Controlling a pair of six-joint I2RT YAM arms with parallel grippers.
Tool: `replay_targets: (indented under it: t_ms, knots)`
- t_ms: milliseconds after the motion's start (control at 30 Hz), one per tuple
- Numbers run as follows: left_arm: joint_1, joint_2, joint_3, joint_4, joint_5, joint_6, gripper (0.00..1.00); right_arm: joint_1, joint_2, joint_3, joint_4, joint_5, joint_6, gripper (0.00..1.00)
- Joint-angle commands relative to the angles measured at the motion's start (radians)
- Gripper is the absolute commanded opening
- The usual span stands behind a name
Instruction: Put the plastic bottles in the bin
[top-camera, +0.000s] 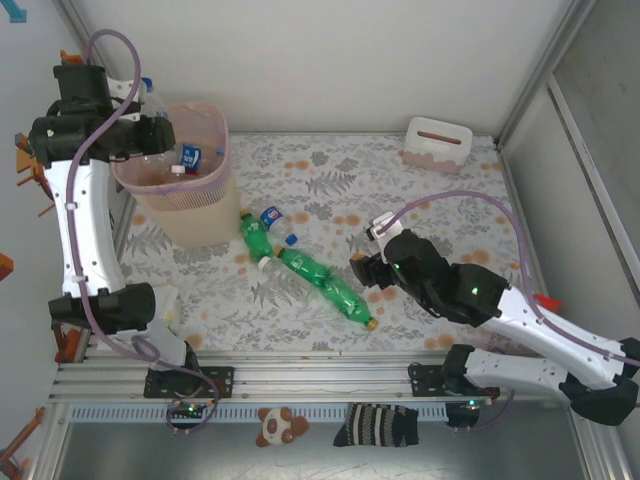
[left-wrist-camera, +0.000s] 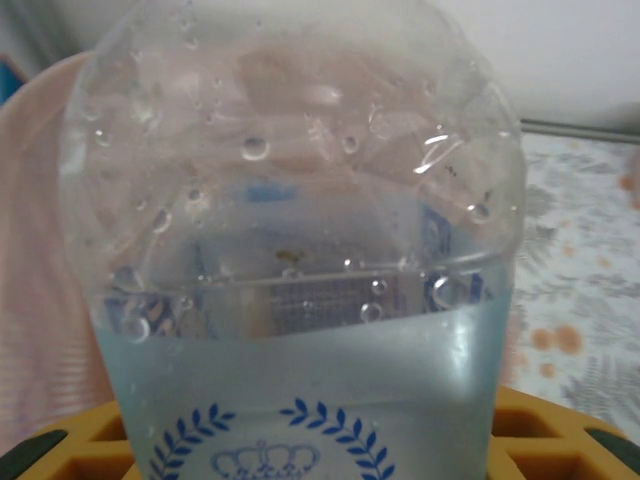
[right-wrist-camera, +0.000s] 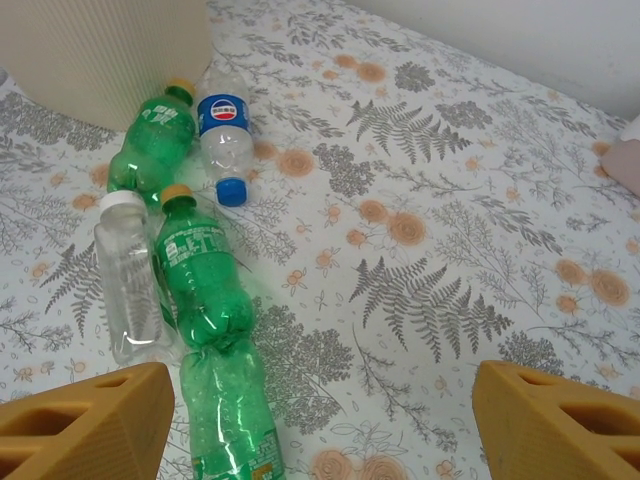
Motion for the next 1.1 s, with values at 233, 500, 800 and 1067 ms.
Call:
replay_targets:
  t_ms: [233,500,800,1067]
  knots:
    - [0.039,0.145,0.061,-0.176,-0.239,0.095,0.46,0.006,0.036,0.037,0.049,-0.023,-0.026,0.78]
    - [0.043,0.241,0.036,-0.192,-0.288,0.113,0.48,0.006,0.071,0.043,0.06,-0.04,-0.038,0.78]
    - [0.044,0.312,0.036,-0.202,-0.316,0.08,0.6,0.006,0.077,0.039,0.064,-0.033,-0.046,0.79]
    - [0.041,0.298,0.083,-0.205,-0.305,0.064,0.7,0.006,0.072,0.043,0.062,-0.025,-0.053,0.79]
